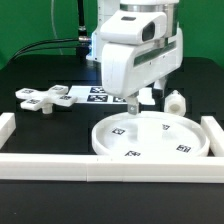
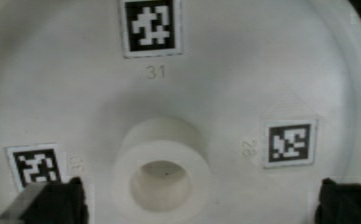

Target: Assemble round table

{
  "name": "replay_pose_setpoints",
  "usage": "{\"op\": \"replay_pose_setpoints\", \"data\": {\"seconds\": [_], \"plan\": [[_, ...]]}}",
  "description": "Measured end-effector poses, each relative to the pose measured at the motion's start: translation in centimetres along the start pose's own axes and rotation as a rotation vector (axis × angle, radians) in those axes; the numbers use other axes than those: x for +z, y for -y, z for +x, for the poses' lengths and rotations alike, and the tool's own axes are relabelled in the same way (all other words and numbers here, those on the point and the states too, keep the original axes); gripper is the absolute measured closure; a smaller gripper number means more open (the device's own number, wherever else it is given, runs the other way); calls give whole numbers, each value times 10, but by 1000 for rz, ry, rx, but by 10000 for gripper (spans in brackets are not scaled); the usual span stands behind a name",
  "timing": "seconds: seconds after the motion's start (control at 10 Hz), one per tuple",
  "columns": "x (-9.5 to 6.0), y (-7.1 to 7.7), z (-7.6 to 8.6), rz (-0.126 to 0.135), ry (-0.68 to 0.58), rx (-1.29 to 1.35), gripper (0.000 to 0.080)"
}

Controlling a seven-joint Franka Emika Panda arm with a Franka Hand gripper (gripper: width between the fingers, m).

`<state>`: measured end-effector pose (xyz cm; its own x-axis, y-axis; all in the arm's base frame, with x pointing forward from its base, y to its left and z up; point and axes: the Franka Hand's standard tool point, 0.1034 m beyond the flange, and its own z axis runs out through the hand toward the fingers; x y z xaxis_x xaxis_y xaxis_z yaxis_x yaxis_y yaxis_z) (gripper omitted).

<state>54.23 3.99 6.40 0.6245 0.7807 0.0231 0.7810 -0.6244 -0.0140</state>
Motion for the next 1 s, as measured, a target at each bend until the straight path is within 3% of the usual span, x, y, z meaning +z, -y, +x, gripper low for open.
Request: {"op": "replay_pose_setpoints", "data": {"seconds": [0.4,0.7,1.0], "plan": [[1,4,4,-2,-4,-6,151],[2,5,5,2,-6,146,151],[4,32,8,28,1,615,151]]}}
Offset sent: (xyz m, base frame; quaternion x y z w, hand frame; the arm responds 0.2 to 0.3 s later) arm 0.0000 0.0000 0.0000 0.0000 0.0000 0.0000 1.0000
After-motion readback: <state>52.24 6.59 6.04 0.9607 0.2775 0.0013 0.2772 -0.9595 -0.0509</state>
